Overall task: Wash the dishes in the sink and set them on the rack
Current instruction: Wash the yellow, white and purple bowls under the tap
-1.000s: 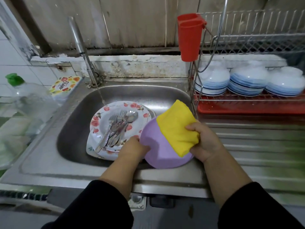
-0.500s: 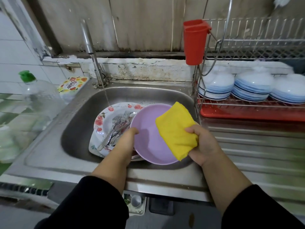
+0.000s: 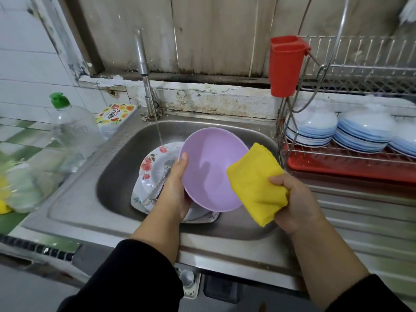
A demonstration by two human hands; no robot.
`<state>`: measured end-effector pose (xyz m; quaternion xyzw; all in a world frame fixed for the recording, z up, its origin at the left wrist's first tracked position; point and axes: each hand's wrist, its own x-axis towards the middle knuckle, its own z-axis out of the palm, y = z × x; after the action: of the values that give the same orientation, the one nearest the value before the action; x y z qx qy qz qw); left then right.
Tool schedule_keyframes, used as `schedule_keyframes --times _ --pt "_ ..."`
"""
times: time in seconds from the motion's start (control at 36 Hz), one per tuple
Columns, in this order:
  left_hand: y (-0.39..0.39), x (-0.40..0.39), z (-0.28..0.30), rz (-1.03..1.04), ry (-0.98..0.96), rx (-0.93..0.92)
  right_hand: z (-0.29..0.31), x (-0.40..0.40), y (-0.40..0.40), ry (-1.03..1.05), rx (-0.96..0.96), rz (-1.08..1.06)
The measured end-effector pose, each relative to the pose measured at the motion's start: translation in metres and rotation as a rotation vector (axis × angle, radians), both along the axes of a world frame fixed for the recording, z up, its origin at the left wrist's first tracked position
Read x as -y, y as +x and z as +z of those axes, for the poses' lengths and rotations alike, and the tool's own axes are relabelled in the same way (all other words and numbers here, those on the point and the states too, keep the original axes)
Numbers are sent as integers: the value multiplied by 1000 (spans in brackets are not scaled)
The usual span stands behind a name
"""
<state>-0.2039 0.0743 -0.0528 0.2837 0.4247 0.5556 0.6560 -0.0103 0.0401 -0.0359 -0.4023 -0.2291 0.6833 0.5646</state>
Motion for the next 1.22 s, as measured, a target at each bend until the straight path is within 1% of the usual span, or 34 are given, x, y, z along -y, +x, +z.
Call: schedule_keyframes --times 0.03,0.08,0.11,0.19,0.25,0.31,0.33,0.39,0.42,0.47,0.5,0.53,0.56,0.58,0.64,0.67,0.72,0.75,0.78,0.81,0.86,0.89,0.92,0.94,0.97,1.0,1.03,1.06,1.08,1.11,1.14,1.17,1.19,1.22 --pt "1 -1 0 7 6 -5 4 -3 -4 35 62 -2" --pt "2 -3 -1 19 17 -2 11 -12 -16 108 245 14" --pt "2 -4 -2 20 25 7 12 -19 -24 136 373 27" --pt "6 -3 -2 -36 36 42 8 -43 -53 203 838 98" --pt "8 -3 -2 -85 47 22 0 -52 -78 245 1036 217" --pt "10 -3 -3 -84 53 23 -12 -55 -99 300 1232 245" --pt "9 -4 -4 -73 45 47 -14 -54 -105 329 1274 251" --pt "7 -5 -5 -31 15 92 -14 -50 -104 368 1329 408" --pt "5 -5 -5 -15 12 100 -12 -49 -98 383 1420 541" --pt "6 -5 -6 -23 31 96 -8 -51 -79 395 1712 775" --pt "7 -5 -7 -41 34 92 -7 -55 -71 393 1871 838" --pt "8 -4 -6 -57 33 84 -6 -59 -64 398 2024 842" --pt "8 -4 -6 -68 33 79 -5 -64 -59 392 2129 780" --pt "8 -4 -6 -75 29 84 -5 -69 -57 383 2176 679" --pt "7 -3 -4 -85 21 106 -5 -77 -60 451 2166 449" --pt "7 -3 -4 -103 33 111 -7 -79 -64 501 2118 361" --pt "7 -4 -5 -121 56 115 -12 -77 -77 594 1931 229" --pt "7 -4 -5 -120 56 126 -13 -73 -83 622 1826 210" --pt "7 -5 -5 -120 57 141 -13 -67 -89 631 1735 252" --pt "7 -5 -5 -121 57 161 -11 -59 -92 623 1659 347" --pt "7 -5 -4 -108 42 203 -8 -48 -88 543 1567 622" --pt "8 -5 -4 -102 37 211 -5 -46 -81 488 1593 748" --pt "8 -5 -4 -103 30 214 -1 -47 -73 452 1695 845" --pt "7 -5 -4 -104 22 212 2 -51 -67 423 1834 890" --pt "7 -5 -4 -103 16 202 5 -58 -62 405 1985 874" --pt "7 -5 -4 -106 17 194 9 -65 -59 379 2094 782" --pt "7 -4 -4 -117 19 196 11 -71 -58 348 2145 637" --pt "6 -4 -4 -144 23 206 12 -76 -60 321 2148 484" --pt "7 -4 -3 -170 27 218 10 -78 -66 328 2084 362" --pt "7 -3 -2 -184 36 229 6 -79 -73 365 1981 262" --pt "7 -3 -2 -190 44 236 1 -77 -82 396 1838 221" --pt "7 -3 -2 -189 48 246 -2 -70 -91 419 1671 233" --pt "6 -3 -1 -190 45 257 -3 -62 -97 446 1542 294" --pt "5 -3 -1 -183 37 260 -2 -54 -100 454 1473 406"
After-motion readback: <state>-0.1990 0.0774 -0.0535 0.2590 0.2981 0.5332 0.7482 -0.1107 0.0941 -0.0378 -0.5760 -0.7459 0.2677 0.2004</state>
